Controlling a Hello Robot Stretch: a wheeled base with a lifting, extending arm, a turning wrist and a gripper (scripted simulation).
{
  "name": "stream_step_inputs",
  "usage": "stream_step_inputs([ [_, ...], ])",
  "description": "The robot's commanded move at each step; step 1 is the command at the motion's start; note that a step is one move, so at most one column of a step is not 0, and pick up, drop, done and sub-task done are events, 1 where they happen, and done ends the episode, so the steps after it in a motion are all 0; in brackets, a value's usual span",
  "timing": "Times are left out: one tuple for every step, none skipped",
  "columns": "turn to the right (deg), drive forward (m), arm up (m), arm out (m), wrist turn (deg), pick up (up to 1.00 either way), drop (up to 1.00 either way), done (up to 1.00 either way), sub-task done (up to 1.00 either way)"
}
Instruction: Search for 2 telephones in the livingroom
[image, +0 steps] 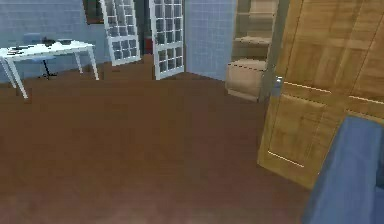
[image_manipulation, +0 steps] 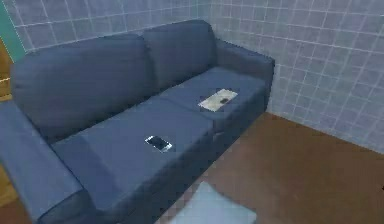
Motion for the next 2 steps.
stream_step_inputs([
  [-45.0,0.0,0.0,0.0,0.0,0.0,0.0,0.0,0.0],
  [-3.0,0.0,0.0,0.0,0.0,0.0,0.0,0.0,0.0],
])
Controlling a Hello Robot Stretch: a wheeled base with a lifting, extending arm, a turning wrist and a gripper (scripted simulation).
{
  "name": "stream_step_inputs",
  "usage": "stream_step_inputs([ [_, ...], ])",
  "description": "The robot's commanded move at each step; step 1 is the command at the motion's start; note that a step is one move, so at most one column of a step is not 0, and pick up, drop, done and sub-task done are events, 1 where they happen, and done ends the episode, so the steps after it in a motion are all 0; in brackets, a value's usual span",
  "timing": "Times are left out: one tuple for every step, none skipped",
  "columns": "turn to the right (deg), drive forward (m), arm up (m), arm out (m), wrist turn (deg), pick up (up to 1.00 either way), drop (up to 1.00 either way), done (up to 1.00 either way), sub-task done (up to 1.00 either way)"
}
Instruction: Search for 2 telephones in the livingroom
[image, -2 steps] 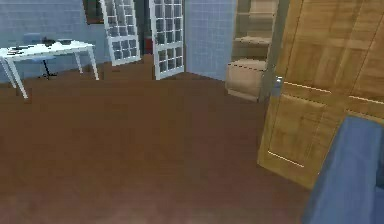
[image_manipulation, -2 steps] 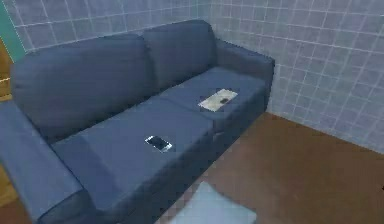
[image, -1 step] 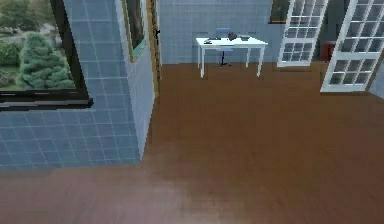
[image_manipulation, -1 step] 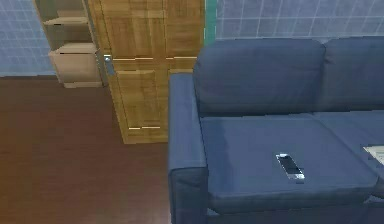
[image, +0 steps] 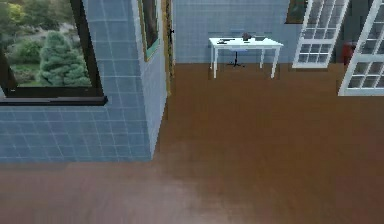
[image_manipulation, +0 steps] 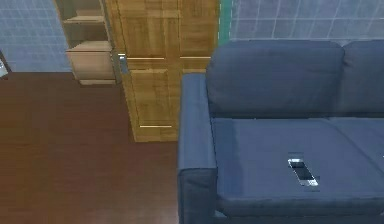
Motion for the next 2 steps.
stream_step_inputs([
  [0.0,1.0,0.0,0.0,0.0,0.0,0.0,0.0,0.0],
  [0.0,1.0,0.0,0.0,0.0,0.0,0.0,0.0,0.0],
])
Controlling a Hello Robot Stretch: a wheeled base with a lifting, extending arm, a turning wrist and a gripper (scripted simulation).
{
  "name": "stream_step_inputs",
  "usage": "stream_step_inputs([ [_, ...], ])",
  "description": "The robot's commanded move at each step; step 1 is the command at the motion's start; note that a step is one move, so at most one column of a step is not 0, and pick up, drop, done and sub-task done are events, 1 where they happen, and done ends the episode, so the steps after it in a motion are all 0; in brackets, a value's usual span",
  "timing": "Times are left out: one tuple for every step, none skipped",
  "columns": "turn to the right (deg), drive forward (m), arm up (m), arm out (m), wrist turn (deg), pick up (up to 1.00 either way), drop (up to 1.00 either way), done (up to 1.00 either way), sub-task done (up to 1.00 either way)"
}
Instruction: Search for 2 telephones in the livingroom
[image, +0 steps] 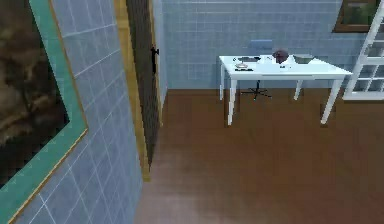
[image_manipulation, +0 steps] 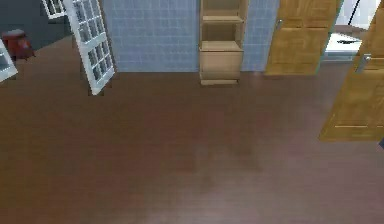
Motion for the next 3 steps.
stream_step_inputs([
  [0.0,1.0,0.0,0.0,0.0,0.0,0.0,0.0,0.0],
  [0.0,0.25,0.0,0.0,0.0,0.0,0.0,0.0,0.0],
  [0.0,1.0,0.0,0.0,0.0,0.0,0.0,0.0,0.0],
])
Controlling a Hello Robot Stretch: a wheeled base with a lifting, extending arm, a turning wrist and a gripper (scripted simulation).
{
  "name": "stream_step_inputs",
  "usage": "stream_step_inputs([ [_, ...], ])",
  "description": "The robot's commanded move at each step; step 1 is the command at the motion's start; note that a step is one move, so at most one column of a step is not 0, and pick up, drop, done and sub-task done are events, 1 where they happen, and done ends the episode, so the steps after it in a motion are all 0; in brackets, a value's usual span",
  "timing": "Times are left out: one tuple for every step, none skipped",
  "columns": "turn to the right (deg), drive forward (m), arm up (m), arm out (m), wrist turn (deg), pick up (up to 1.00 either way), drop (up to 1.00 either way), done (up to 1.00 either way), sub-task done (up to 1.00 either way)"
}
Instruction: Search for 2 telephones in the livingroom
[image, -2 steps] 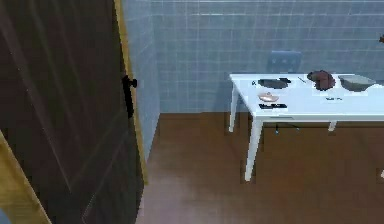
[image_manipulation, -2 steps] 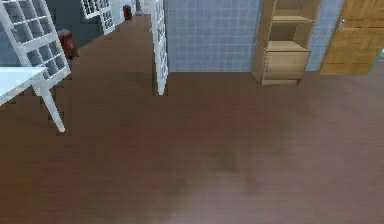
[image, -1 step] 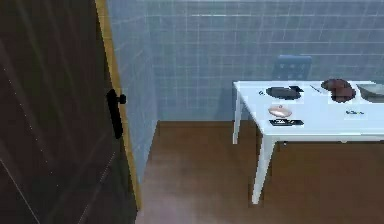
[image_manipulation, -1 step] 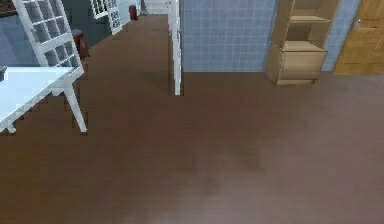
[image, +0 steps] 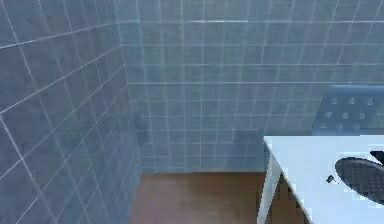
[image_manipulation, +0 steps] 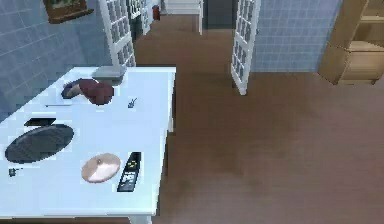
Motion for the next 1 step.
stream_step_inputs([
  [0.0,1.0,0.0,0.0,0.0,0.0,0.0,0.0,0.0],
])
